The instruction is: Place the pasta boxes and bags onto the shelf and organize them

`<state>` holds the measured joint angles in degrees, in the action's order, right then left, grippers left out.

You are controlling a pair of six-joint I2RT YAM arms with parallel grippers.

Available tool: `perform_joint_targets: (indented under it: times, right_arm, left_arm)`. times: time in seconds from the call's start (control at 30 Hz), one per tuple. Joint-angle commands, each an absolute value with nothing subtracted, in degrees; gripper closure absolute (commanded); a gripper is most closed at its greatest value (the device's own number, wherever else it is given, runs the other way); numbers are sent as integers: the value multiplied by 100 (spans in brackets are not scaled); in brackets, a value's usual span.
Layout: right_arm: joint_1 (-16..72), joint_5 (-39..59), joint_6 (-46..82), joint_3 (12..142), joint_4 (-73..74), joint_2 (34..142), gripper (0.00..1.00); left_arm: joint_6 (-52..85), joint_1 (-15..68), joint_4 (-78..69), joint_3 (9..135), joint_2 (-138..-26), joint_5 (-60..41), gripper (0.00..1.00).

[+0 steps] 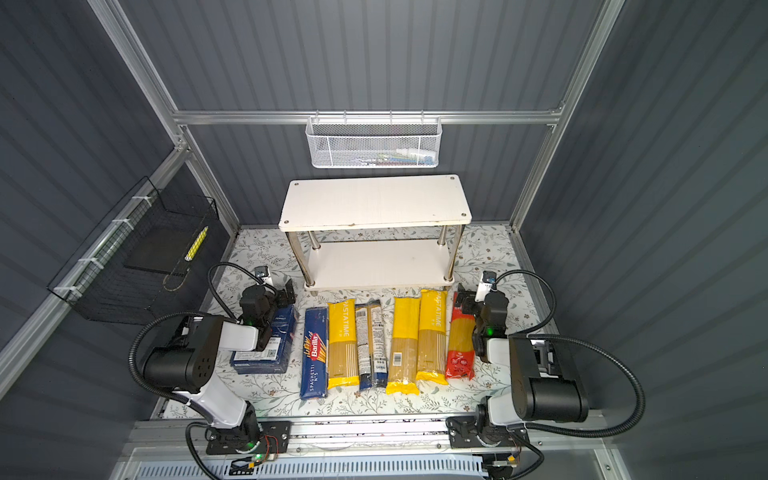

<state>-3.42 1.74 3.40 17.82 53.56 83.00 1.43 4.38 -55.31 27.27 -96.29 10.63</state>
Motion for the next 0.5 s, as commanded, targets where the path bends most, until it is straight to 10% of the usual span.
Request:
perform_joint_targets:
  times: [0.0,0.47]
  right_arm:
    - [-386,180,290,1916,5458,8350,1]
    - [-406,-32,390,2824,3312,7602,1]
  left_arm:
    - [-87,396,-5134,2751,-9838,1054,1]
    - [4,404,-3375,3366,-8810,1314,1]
